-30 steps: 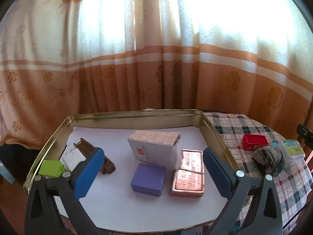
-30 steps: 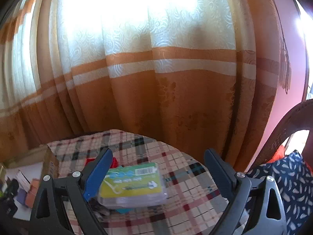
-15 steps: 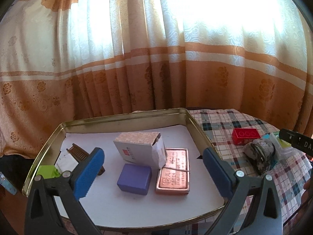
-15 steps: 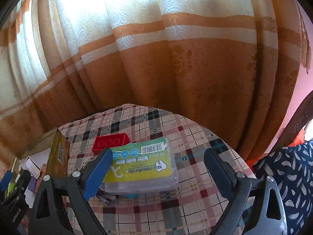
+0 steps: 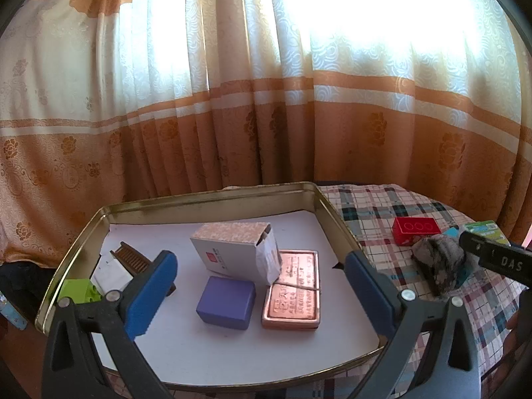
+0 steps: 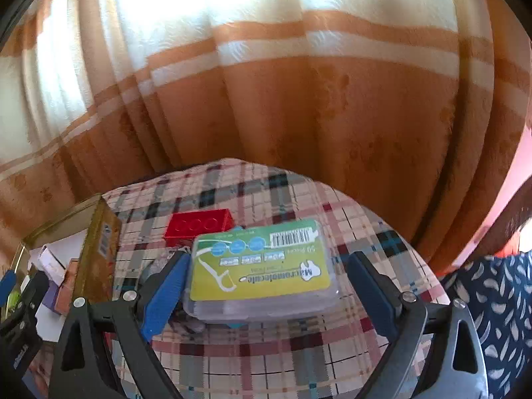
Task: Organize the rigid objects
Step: 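Grasp the clear floss box with the right gripper while the left gripper grasps the grey mesh bundle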
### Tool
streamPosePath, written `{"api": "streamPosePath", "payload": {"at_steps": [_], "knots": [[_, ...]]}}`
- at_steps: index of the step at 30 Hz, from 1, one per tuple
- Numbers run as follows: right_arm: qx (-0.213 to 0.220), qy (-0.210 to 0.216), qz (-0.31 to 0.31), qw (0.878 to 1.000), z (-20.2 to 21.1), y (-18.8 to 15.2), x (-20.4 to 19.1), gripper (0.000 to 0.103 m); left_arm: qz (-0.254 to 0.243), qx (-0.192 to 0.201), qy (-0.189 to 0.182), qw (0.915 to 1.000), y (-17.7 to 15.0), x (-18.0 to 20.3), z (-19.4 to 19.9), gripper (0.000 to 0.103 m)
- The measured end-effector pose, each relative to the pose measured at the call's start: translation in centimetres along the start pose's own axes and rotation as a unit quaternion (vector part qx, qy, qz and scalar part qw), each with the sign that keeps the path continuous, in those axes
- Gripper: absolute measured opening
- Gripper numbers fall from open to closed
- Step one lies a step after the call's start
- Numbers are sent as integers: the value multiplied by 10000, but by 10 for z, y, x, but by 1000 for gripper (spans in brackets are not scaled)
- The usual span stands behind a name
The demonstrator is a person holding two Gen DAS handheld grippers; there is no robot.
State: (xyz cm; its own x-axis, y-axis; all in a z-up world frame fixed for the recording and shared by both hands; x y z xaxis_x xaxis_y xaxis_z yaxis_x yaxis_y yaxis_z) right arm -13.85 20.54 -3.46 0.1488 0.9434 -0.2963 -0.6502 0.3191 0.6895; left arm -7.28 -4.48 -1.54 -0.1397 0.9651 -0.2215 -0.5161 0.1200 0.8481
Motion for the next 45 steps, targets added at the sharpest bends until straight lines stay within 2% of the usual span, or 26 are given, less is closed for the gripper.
{"api": "streamPosePath", "payload": {"at_steps": [3,4,11,17,20,24,27,32,35,37,40,42,45], "knots": [[-138,-17,-147,9998,-6,-2,6,94,-9,5,-1,10000,0,0,0,102],[-94,25,-198,9998,-4,-1,8,82,-6,8,-1,10000,0,0,0,102],[-10,80,-310,9995,0,-1,11,83,-36,108,-23,9999,0,3,2,102],[728,-62,-330,9968,26,7,14,83,-30,552,-245,9982,5,10,21,102],[1141,-236,-456,9921,41,13,22,83,-150,819,-535,9951,11,27,34,102],[1185,-397,-619,9902,42,17,31,83,-471,975,-814,9908,21,62,40,102],[1228,-542,-684,9886,44,19,35,83,-811,1022,-806,9882,31,89,41,102],[1462,-685,-790,9837,52,24,46,83,-755,775,-1109,9879,41,115,31,98],[1439,-707,-900,9830,52,24,53,83,-695,658,-1252,9875,45,130,24,91],[1409,-724,-953,9828,52,23,57,83,-670,536,-1349,9871,47,140,18,91],[1339,-721,-1028,9830,49,22,59,83,-506,163,-1495,9873,45,147,0,88],[1306,-685,-1008,9839,48,22,57,83,-370,-252,-1543,9870,39,147,-16,77],[1238,-636,-913,9860,45,21,52,83,-119,-681,-1628,9842,34,141,-32,69]]}}
Point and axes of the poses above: each gripper's, at about its wrist camera, not at the fingertips, and z roughly against the way its jaws point, x to its right, y to its top, the point moved 3 cm from there along -z, roughly the way its jaws point, and after that the axes turned 10 degrees about -z, right-handed, at the moved point
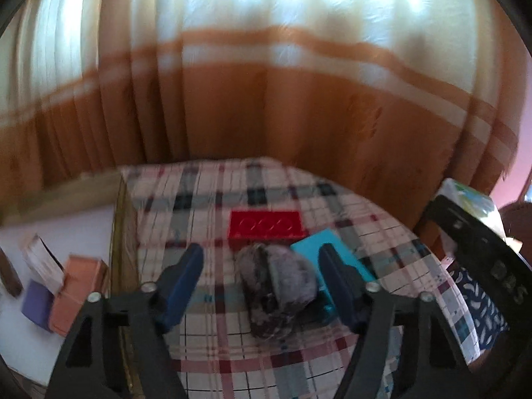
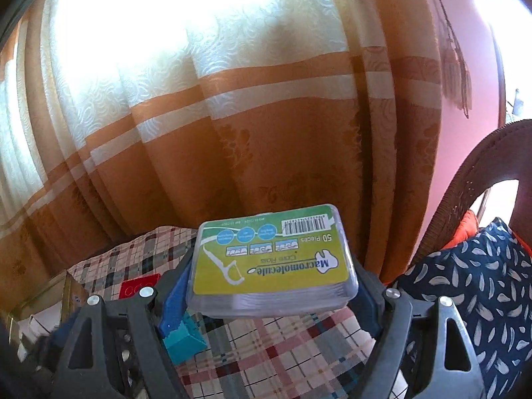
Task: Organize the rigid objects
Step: 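Grasp the clear floss box with the right gripper while the left gripper grasps the grey mesh bundle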
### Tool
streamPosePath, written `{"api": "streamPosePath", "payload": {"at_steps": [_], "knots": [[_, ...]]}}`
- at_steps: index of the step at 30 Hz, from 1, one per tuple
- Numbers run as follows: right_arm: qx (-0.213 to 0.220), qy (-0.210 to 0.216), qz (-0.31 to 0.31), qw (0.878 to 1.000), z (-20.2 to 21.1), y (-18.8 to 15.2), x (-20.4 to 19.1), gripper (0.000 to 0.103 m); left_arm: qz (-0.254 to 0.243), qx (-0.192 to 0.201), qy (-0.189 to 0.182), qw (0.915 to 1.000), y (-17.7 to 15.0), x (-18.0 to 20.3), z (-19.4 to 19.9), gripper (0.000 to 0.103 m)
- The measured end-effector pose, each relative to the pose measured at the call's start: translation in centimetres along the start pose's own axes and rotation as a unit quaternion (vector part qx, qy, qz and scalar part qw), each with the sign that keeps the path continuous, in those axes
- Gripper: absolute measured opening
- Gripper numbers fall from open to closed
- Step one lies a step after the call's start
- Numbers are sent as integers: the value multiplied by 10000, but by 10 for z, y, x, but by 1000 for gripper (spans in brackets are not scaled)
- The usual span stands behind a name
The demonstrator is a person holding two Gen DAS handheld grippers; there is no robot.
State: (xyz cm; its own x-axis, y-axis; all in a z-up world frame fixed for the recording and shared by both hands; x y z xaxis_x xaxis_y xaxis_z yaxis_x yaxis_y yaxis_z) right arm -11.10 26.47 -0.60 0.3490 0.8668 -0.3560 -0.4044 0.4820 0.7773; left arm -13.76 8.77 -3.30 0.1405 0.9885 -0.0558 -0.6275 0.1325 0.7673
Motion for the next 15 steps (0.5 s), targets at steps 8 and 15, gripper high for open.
{"api": "streamPosePath", "payload": {"at_steps": [8,15], "knots": [[-45,-17,77,10000,-2,-3,-3,83,-124,-134,39,9998,-1,3,-2,60],[-71,-33,90,9999,-3,-3,-3,83,-48,-469,14,9989,-6,-3,-12,45]]}}
Point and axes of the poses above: each gripper's, at about its wrist camera, not at the fingertips, and z roughly against the way its jaws point, x to its right, y to its top, the point moved 3 cm from there along -z, roughly the way its jaws point, and after that the axes turned 10 degrees about -z, right-handed, at the moved point
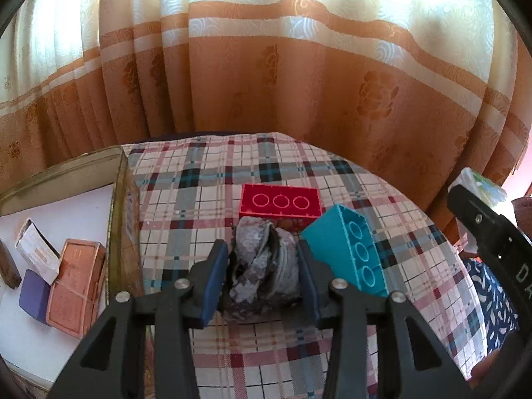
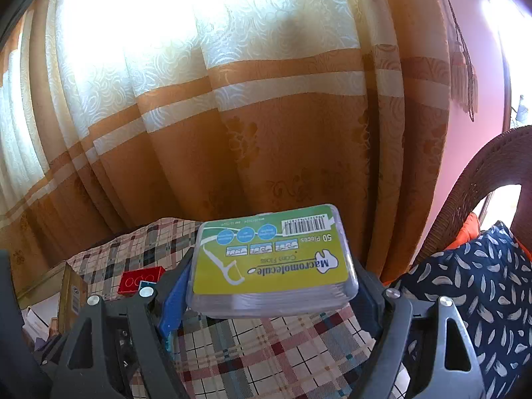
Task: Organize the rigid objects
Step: 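Grasp the clear floss box with the right gripper while the left gripper grasps the grey mesh bundle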
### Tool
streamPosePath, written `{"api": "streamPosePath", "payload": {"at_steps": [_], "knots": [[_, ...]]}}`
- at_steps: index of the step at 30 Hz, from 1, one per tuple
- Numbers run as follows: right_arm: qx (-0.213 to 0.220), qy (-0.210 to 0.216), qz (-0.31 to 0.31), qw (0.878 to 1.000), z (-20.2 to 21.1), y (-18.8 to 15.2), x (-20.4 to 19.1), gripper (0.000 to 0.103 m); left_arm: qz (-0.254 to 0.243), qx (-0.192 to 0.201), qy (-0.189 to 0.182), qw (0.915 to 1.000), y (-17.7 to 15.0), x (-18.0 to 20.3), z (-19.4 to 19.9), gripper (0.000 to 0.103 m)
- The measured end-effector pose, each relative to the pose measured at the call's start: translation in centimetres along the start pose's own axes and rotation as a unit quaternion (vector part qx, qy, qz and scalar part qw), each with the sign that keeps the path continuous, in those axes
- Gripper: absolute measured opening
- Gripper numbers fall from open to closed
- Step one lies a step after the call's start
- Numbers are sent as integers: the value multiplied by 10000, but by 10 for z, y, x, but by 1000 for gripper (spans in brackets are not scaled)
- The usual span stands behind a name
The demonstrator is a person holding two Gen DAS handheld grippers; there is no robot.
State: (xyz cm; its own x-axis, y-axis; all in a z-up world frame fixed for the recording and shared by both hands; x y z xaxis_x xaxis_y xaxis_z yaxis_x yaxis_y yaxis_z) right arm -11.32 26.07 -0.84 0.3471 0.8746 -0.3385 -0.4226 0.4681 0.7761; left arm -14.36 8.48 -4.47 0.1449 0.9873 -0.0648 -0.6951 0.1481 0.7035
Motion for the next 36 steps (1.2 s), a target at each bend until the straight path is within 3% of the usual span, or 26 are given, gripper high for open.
{"api": "streamPosePath", "payload": {"at_steps": [4,16,22,27,36], "knots": [[-33,7,11,10000,-2,-1,-1,83,-117,-397,-117,9991,-2,7,-17,49],[24,3,-104,9999,-2,-1,3,83,0,-240,-481,9986,-3,5,-13,43],[220,71,-30,9997,5,0,-1,83,119,217,-395,9989,-1,0,6,43],[410,102,65,9991,11,2,-6,83,-131,548,-221,9982,5,0,20,43],[677,194,167,9974,20,0,-14,83,-275,1315,46,9909,15,-24,62,43]]}}
Point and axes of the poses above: each gripper's, at about its wrist camera, not at the fingertips, and z roughly against the way its jaws point, x to its right, y to its top, the point moved 3 cm from there along -z, roughly the way its jaws point, and after that the axes turned 10 degrees about -z, right-handed, at the moved point
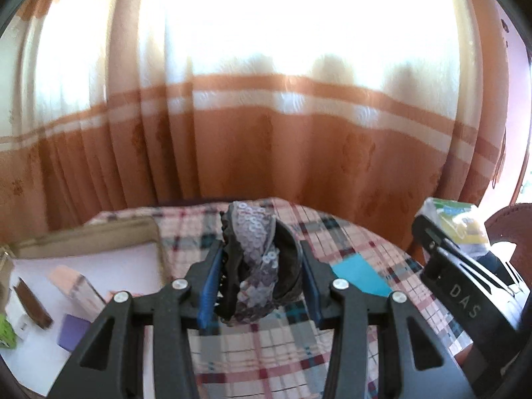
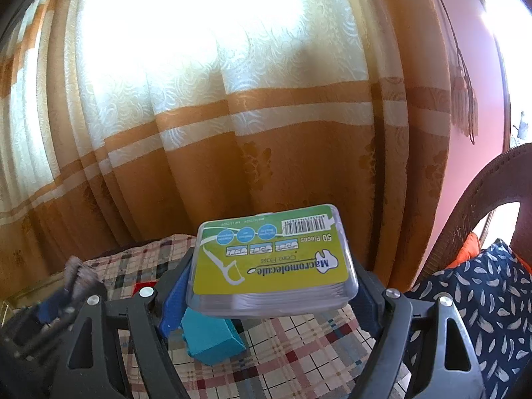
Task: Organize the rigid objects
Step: 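Grasp the clear floss box with the right gripper while the left gripper grasps the grey mesh bundle, then carry the floss box and grey bundle over the gold tray and open both grippers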
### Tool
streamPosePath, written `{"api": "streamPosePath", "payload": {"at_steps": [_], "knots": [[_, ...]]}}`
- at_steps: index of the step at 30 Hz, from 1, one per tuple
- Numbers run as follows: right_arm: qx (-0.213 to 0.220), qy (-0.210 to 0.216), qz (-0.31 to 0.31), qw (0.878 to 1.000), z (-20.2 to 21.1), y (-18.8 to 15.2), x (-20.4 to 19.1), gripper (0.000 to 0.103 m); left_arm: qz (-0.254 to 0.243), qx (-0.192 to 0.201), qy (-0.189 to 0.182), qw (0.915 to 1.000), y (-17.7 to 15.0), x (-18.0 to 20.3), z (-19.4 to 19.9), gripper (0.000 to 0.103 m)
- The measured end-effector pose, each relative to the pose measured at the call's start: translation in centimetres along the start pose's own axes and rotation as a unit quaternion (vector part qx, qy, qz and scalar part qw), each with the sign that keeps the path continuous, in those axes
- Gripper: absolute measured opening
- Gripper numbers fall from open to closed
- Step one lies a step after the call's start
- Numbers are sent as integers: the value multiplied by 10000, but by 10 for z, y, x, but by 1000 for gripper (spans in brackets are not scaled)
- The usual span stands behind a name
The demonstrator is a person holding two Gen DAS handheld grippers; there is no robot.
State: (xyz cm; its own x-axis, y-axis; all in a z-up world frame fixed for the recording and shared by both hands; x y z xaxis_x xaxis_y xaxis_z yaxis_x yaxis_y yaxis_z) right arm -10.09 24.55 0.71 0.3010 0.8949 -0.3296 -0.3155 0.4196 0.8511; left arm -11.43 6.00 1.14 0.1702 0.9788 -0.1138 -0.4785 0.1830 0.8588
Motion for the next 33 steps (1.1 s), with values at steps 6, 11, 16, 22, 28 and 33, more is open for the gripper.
{"api": "streamPosePath", "payload": {"at_steps": [6,11,16,22,28,33], "knots": [[81,94,21,9999,7,-3,-8,83,323,-73,168,9993,0,-39,-3,43],[112,305,127,9994,15,-4,-32,83,686,-113,328,9970,1,-69,-6,43],[88,685,454,9966,18,-4,-77,83,802,-24,630,9948,3,-93,-3,43],[76,1120,426,9928,17,0,-125,83,743,96,1126,9908,7,-122,7,43],[-134,1386,-1,9903,2,-12,-167,83,884,-1,1492,9848,1,-151,3,43],[-305,1455,-35,9889,-11,-29,-185,83,1230,-233,1421,9819,-9,-172,0,43]]}}
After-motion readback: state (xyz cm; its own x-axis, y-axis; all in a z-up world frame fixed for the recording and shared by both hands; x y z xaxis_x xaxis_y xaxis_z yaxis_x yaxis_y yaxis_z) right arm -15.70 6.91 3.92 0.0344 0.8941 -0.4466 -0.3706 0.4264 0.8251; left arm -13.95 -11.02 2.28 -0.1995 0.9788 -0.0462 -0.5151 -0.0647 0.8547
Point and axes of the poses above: each gripper's, at about its wrist camera, not at the fingertips, and z roughly against the way its jaws point, x to its right, y to its top, the point moved 3 cm from there along -z, roughly the way its jaws point, and after that the axes turned 10 degrees about -z, right-handed, at the moved point
